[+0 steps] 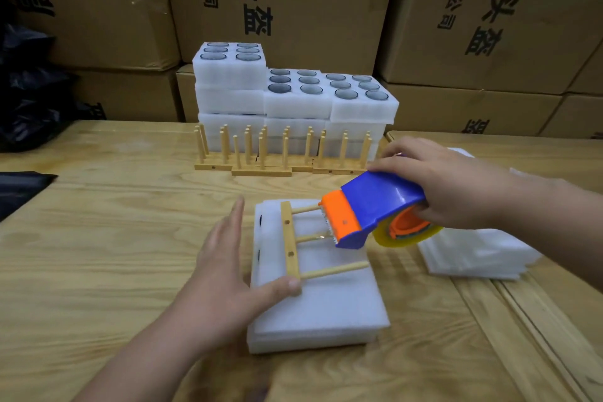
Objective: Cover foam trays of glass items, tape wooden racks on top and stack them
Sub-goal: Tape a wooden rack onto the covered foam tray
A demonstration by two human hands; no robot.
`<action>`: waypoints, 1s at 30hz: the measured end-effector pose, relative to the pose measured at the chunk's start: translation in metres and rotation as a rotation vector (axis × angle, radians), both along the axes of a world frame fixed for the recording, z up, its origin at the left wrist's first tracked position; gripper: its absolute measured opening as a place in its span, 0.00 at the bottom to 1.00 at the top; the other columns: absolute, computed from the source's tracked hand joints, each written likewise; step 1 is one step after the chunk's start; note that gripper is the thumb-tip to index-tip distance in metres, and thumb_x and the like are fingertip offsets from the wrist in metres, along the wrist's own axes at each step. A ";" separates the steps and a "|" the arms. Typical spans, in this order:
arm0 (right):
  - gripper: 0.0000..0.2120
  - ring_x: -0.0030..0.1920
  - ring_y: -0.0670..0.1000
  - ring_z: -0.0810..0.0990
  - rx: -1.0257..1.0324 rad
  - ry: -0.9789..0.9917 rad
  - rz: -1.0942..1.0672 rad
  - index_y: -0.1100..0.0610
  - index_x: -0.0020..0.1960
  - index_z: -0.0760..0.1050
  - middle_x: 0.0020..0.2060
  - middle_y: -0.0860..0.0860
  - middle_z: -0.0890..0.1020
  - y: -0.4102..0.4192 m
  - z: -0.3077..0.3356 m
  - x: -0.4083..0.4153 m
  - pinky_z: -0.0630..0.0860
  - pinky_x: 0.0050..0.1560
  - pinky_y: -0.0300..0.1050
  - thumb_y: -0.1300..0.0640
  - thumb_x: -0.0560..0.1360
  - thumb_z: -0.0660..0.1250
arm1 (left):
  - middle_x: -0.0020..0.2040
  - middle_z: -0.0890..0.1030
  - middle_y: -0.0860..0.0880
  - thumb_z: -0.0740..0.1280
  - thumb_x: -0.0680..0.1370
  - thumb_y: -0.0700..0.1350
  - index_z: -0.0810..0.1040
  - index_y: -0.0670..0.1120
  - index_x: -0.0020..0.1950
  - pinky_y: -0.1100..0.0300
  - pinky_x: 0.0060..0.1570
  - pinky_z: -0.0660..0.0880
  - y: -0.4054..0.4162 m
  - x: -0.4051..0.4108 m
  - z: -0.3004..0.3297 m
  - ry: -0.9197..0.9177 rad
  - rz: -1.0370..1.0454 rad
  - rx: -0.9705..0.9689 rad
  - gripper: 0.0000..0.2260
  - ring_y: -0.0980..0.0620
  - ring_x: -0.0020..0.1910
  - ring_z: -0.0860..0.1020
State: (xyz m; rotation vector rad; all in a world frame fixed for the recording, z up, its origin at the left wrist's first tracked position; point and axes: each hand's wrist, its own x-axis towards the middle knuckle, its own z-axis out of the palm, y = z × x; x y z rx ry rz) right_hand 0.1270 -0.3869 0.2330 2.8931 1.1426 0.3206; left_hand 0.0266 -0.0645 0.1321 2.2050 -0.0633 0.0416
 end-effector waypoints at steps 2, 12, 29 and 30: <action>0.39 0.65 0.54 0.71 0.011 0.025 -0.009 0.46 0.74 0.67 0.67 0.46 0.67 -0.004 -0.005 0.003 0.75 0.62 0.54 0.63 0.66 0.74 | 0.82 0.48 0.59 0.70 0.60 0.73 0.39 0.62 0.81 0.59 0.77 0.51 0.000 -0.012 -0.013 0.087 0.024 -0.082 0.59 0.62 0.79 0.47; 0.42 0.67 0.45 0.68 0.115 0.173 -0.074 0.45 0.74 0.66 0.64 0.40 0.66 -0.017 -0.042 0.002 0.67 0.66 0.41 0.53 0.61 0.74 | 0.80 0.38 0.64 0.62 0.60 0.80 0.38 0.64 0.80 0.59 0.74 0.44 -0.038 0.021 0.008 -0.055 -0.107 0.238 0.57 0.64 0.77 0.31; 0.41 0.64 0.54 0.73 0.516 0.130 -0.464 0.52 0.72 0.69 0.63 0.50 0.73 0.004 -0.092 -0.027 0.69 0.60 0.43 0.60 0.60 0.76 | 0.67 0.75 0.70 0.81 0.57 0.65 0.54 0.75 0.74 0.63 0.64 0.74 -0.015 -0.008 -0.036 0.125 -0.055 -0.411 0.53 0.67 0.64 0.76; 0.41 0.64 0.54 0.73 0.519 0.143 -0.462 0.52 0.72 0.69 0.63 0.50 0.73 0.007 -0.090 -0.029 0.70 0.61 0.44 0.60 0.61 0.76 | 0.65 0.76 0.71 0.81 0.58 0.63 0.54 0.81 0.68 0.68 0.60 0.75 -0.014 -0.007 -0.036 0.120 -0.057 -0.400 0.49 0.67 0.63 0.77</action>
